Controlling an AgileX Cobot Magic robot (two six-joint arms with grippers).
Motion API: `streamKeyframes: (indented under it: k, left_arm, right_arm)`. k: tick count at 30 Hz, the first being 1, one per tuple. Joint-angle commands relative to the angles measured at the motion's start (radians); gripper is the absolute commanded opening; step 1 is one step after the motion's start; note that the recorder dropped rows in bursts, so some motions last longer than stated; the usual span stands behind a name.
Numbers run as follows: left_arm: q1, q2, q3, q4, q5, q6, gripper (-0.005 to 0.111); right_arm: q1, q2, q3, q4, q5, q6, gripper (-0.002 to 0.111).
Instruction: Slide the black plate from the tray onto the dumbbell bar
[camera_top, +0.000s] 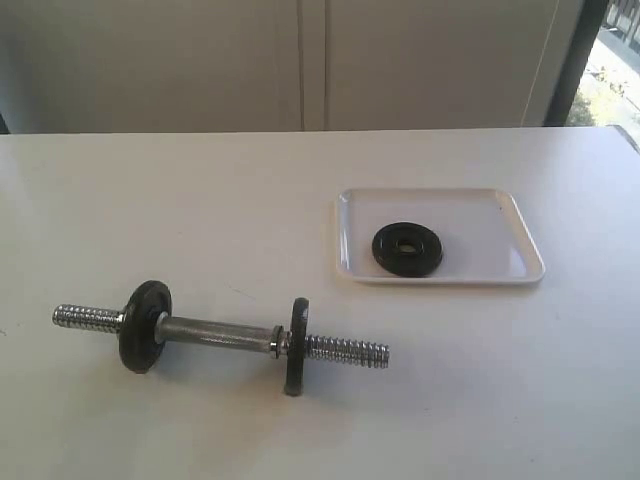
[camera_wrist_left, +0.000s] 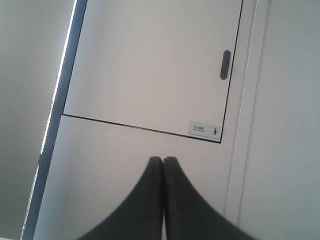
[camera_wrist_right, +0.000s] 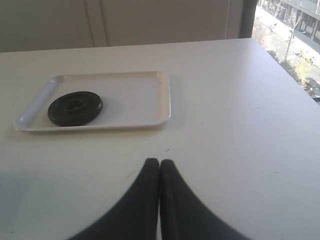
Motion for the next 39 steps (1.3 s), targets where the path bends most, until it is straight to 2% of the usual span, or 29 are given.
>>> streamKeyframes:
  k: [1, 3, 5, 6, 7, 10, 13, 16, 20, 23, 28, 33, 36, 39]
  left_arm:
    - [0.0, 0.067, -0.101, 0.0, 0.026, -0.015, 0.0]
    - [0.0, 0.106, -0.148, 0.0, 0.078, -0.012, 0.0]
    - [0.0, 0.177, -0.219, 0.005, 0.189, 0.037, 0.0]
    - [0.0, 0.223, -0.264, 0.005, 0.289, 0.119, 0.0]
    - [0.0, 0.241, -0.283, 0.005, 0.333, 0.157, 0.0]
    - [0.0, 0.348, -0.37, 0.005, 0.656, 0.303, 0.0]
    - [0.0, 0.48, -0.422, 0.015, 0.845, 0.329, 0.0]
    - [-0.002, 0.627, -0.529, 0.008, 1.033, 0.329, 0.0]
    - [-0.063, 0.782, -0.648, -0.07, 1.242, 0.471, 0.0]
    - [-0.117, 0.877, -0.699, -0.121, 1.328, 0.564, 0.0]
    - [-0.211, 1.014, -0.747, -0.257, 1.297, 0.802, 0.0]
    - [-0.31, 1.221, -0.909, -0.263, 1.406, 0.824, 0.0]
    - [-0.407, 1.361, -1.027, -0.247, 1.494, 0.902, 0.0]
    - [-0.485, 1.454, -1.098, -0.233, 1.495, 1.014, 0.0]
  right_arm:
    - [0.0, -0.006, 0.007, -0.008, -0.001, -0.01, 0.0]
    - [0.0, -0.006, 0.007, -0.008, -0.001, -0.01, 0.0]
    - [0.0, -0.006, 0.007, -0.008, -0.001, -0.01, 0.0]
    - [0.0, -0.006, 0.007, -0.008, -0.001, -0.01, 0.0]
    - [0.0, -0.006, 0.007, -0.008, -0.001, -0.01, 0.0]
    - [0.0, -0.006, 0.007, -0.008, -0.001, -0.01, 0.0]
    - [0.0, -0.006, 0.007, -0.008, -0.001, -0.01, 0.0]
    - [0.0, -0.006, 0.007, -0.008, -0.001, -0.01, 0.0]
    - [0.0, -0.006, 0.007, -0.008, -0.001, -0.01, 0.0]
    - [0.0, -0.006, 0.007, -0.008, -0.001, -0.01, 0.0]
    - [0.0, -0.006, 0.007, -0.008, -0.001, -0.01, 0.0]
    - [0.0, -0.006, 0.007, -0.008, -0.001, -0.01, 0.0]
    - [0.0, -0.006, 0.007, -0.008, -0.001, -0.01, 0.0]
    - [0.0, -0.006, 0.007, -0.008, -0.001, -0.01, 0.0]
